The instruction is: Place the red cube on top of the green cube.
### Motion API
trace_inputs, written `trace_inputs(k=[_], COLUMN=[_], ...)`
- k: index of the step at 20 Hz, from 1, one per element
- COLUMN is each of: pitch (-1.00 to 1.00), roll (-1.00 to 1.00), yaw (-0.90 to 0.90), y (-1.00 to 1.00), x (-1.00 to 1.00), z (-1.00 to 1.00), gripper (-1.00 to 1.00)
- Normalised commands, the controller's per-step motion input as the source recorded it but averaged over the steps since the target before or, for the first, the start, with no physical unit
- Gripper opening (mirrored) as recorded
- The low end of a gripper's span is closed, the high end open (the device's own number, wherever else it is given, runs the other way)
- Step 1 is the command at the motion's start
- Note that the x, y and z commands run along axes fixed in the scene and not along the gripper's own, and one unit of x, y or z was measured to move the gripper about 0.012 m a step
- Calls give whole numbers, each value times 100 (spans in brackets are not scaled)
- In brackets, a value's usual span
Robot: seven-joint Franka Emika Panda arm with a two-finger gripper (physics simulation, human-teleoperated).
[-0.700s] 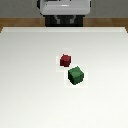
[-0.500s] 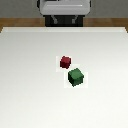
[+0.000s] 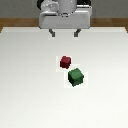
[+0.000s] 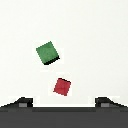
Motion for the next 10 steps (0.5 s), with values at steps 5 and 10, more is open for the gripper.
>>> trace_inputs(k=[5,10], pitch=[0,0], roll=[0,0], yaw=[0,0], y=[0,0], x=[0,-25], z=[-100,-60], gripper=[100,100])
